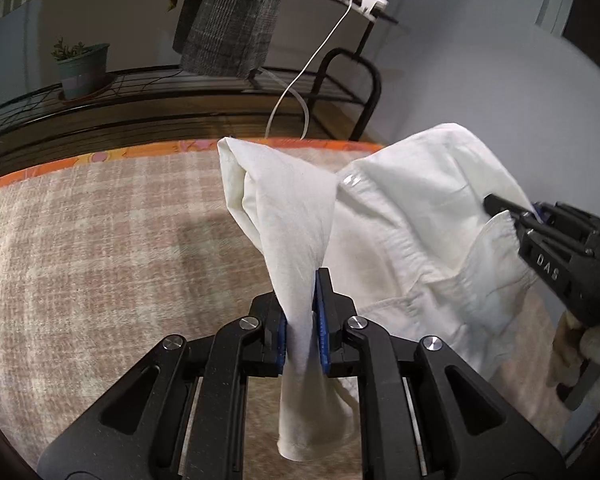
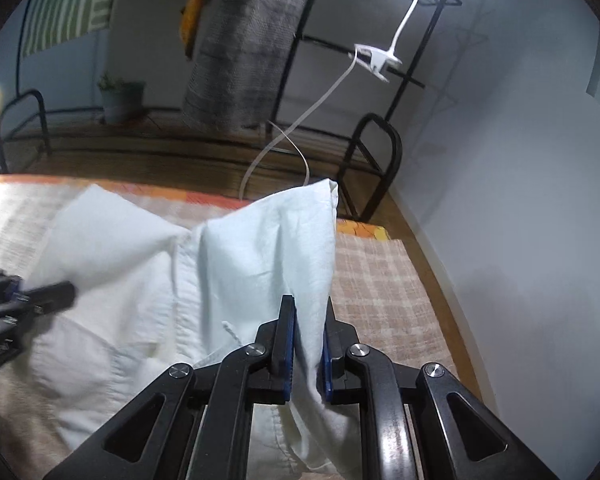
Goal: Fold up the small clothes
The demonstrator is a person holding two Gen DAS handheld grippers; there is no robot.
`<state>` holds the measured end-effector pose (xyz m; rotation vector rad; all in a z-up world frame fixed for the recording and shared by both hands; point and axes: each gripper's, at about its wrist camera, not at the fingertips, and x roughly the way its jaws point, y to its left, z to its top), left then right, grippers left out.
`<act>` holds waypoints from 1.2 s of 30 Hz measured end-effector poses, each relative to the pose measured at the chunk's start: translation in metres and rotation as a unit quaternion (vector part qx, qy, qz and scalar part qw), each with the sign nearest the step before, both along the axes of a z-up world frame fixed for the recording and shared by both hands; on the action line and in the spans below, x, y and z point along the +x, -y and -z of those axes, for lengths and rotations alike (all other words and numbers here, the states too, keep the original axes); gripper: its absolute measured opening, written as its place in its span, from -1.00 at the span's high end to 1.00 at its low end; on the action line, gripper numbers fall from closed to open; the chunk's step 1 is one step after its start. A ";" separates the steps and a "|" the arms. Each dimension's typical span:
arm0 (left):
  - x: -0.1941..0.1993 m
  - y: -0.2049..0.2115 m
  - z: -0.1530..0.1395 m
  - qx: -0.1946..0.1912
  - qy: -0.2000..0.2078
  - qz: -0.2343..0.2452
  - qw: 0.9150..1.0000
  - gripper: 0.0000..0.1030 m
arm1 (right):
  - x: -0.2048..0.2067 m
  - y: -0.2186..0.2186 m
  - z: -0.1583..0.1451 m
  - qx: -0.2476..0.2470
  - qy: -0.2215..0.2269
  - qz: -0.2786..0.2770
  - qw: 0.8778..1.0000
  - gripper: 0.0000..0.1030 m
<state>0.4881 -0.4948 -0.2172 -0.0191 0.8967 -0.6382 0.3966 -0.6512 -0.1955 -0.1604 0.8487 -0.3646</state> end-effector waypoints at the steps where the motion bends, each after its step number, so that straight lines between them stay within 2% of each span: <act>1: 0.001 0.000 0.003 0.006 -0.002 -0.001 1.000 0.74 | 0.002 0.004 0.005 0.000 -0.005 0.006 1.000 0.83; 4: 0.005 -0.002 0.007 0.016 -0.008 -0.008 1.000 0.52 | 0.006 0.018 0.015 0.020 -0.022 0.028 0.999 0.76; 5: 0.005 -0.004 0.007 0.022 -0.008 -0.012 1.000 0.33 | 0.007 0.021 0.018 0.021 -0.030 0.035 0.999 0.71; 6: 0.005 -0.005 0.007 0.026 -0.007 -0.018 0.999 0.16 | 0.009 0.024 0.023 0.010 -0.045 0.045 0.998 0.59; 8: 0.008 -0.011 0.006 0.030 -0.014 -0.030 0.999 -0.01 | 0.011 0.027 0.029 -0.016 -0.064 0.056 0.996 0.42; 9: 0.007 -0.014 0.006 0.032 -0.017 -0.034 0.999 -0.03 | 0.011 0.029 0.032 -0.021 -0.075 0.062 0.995 0.42; 13: 0.002 -0.022 -0.002 0.043 -0.005 -0.035 0.998 -0.03 | -0.002 0.033 0.019 -0.005 -0.055 0.074 0.996 0.38; 18: -0.017 -0.043 -0.027 0.040 0.015 -0.038 0.998 -0.03 | -0.025 0.013 -0.015 0.007 -0.017 0.065 0.998 0.36; 26: -0.064 -0.100 -0.100 0.011 0.067 -0.040 0.997 -0.03 | -0.080 -0.058 -0.107 0.016 0.057 0.025 0.998 0.34; 31: -0.109 -0.144 -0.150 -0.006 0.101 -0.033 0.994 -0.03 | -0.135 -0.117 -0.166 0.001 0.095 -0.002 0.995 0.27; 32: -0.119 -0.153 -0.159 -0.008 0.109 -0.033 0.993 -0.03 | -0.135 -0.117 -0.166 0.001 0.095 -0.002 0.995 0.26; 36: -0.160 -0.187 -0.191 -0.014 0.143 -0.028 0.989 -0.07 | -0.176 -0.152 -0.197 -0.001 0.115 -0.007 0.993 0.25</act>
